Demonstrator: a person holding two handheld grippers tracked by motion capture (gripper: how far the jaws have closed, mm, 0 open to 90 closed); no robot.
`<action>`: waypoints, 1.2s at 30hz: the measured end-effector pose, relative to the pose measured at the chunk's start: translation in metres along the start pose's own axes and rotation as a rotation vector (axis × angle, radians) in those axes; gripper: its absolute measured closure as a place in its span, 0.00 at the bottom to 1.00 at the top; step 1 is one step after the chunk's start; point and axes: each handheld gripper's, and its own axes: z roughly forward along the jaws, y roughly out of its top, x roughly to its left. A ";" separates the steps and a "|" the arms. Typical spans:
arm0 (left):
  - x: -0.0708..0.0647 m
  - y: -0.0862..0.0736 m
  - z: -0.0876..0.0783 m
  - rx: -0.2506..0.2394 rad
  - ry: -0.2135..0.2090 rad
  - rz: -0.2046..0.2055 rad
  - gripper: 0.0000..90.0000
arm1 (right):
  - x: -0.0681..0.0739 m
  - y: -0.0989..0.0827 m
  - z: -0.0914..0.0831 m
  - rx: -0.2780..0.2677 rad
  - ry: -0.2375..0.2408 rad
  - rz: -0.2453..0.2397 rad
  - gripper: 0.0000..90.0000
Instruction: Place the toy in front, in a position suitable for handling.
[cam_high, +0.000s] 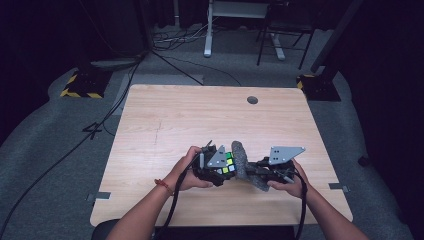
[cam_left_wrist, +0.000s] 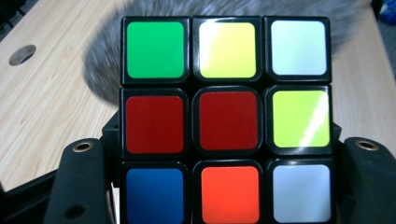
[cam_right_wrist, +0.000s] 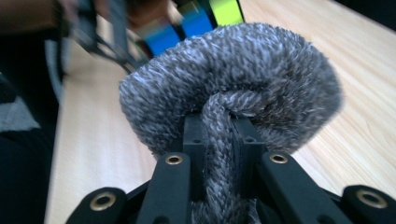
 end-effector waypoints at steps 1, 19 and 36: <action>0.000 0.000 0.000 0.000 0.000 0.000 0.37 | 0.000 0.000 0.000 0.000 0.000 0.000 0.88; -0.012 0.005 0.010 0.017 -0.055 0.038 0.37 | -0.007 -0.002 0.003 0.043 -0.090 0.009 0.88; 0.001 0.003 -0.009 -0.065 -0.007 -0.012 0.37 | -0.010 -0.009 0.005 0.031 0.010 0.058 0.88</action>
